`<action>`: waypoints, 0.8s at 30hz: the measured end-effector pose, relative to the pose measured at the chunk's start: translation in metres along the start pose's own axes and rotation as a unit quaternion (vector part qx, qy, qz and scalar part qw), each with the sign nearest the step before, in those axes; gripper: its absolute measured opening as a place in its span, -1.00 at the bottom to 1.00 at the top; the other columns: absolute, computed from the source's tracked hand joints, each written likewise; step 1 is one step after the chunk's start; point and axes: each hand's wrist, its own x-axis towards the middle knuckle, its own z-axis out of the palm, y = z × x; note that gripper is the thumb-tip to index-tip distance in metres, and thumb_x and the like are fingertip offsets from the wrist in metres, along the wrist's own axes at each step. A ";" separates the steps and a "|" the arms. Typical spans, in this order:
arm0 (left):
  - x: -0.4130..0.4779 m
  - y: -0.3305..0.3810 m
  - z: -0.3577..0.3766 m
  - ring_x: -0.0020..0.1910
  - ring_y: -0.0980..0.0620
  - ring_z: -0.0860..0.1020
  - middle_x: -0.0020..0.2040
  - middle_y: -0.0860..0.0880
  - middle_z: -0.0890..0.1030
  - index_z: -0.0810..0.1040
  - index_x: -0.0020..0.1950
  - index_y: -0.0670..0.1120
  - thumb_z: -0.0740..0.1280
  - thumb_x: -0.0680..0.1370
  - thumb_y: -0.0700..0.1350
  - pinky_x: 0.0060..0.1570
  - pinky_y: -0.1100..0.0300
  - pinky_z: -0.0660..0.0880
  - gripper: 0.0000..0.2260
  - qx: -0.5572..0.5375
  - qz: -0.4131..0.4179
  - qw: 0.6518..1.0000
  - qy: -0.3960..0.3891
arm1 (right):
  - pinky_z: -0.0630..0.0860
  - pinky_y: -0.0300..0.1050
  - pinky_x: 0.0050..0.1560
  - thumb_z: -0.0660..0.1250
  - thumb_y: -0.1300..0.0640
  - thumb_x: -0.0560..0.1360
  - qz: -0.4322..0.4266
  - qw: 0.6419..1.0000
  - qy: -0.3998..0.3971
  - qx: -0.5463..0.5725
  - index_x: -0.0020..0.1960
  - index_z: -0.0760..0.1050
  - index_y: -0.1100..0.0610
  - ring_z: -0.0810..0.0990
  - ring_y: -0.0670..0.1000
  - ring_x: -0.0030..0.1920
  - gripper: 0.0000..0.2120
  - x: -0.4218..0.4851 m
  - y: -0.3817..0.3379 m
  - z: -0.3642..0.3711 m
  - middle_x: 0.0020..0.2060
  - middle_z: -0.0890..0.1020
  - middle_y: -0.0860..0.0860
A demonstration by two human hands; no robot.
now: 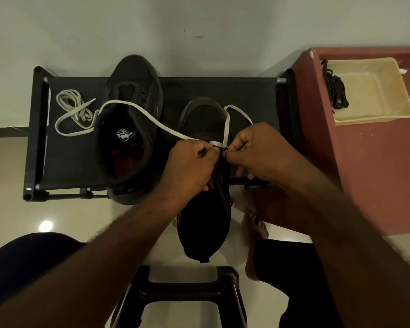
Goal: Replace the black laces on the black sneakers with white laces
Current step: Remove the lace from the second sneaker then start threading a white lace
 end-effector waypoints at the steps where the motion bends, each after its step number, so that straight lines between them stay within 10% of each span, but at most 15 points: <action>1: 0.000 0.000 0.000 -0.53 0.04 0.53 -0.42 -0.07 0.60 0.65 -0.09 -0.14 0.30 0.62 -0.13 -0.54 0.23 0.44 -0.82 0.002 0.001 1.000 -0.001 | 0.44 -0.36 -0.50 0.44 0.14 0.53 0.007 1.000 -0.011 0.005 -0.21 0.61 0.14 0.65 -0.11 -0.44 -0.85 -0.001 0.000 -0.001 -0.44 0.67 -0.01; 24: -0.001 -0.003 0.002 -0.57 0.12 0.52 -0.46 0.03 0.57 0.63 -0.13 -0.08 0.30 0.62 -0.14 -0.55 0.30 0.43 -0.83 0.026 0.027 0.999 -0.002 | 0.44 -0.30 -0.53 0.41 0.15 0.54 0.045 0.990 0.074 0.108 -0.11 0.60 0.30 0.49 -0.13 -0.53 -0.81 0.004 -0.007 0.008 -0.40 0.60 0.06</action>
